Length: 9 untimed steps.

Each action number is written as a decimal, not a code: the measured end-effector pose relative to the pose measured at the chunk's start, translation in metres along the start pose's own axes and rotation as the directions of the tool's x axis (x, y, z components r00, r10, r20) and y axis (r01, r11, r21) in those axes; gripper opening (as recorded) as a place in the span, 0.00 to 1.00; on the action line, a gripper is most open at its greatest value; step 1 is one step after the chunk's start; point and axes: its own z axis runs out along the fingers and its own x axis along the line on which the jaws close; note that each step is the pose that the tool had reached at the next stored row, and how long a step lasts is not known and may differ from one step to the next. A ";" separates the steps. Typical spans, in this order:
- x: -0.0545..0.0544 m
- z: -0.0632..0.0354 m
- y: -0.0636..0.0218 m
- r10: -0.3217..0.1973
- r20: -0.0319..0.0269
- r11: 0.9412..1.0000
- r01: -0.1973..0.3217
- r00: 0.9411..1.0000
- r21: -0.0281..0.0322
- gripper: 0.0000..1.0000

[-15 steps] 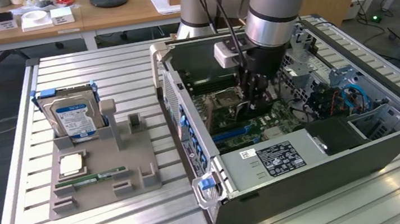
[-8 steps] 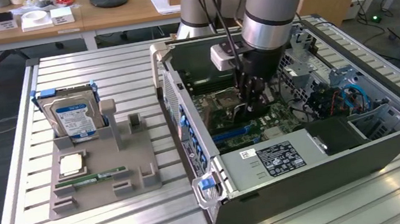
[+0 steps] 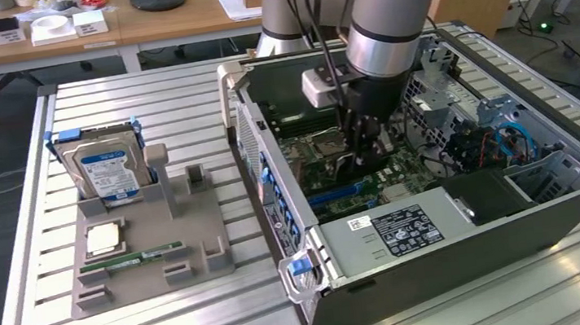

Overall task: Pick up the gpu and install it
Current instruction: 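Insert the gpu into the slot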

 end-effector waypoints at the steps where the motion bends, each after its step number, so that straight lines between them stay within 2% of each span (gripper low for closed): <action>1: 0.000 0.0002 0.0004 0.000 0.000 1.000 0.000 1.000 0.000 0.26; 9: 0.000 0.0022 0.0046 0.000 0.000 1.000 0.000 1.000 0.000 0.26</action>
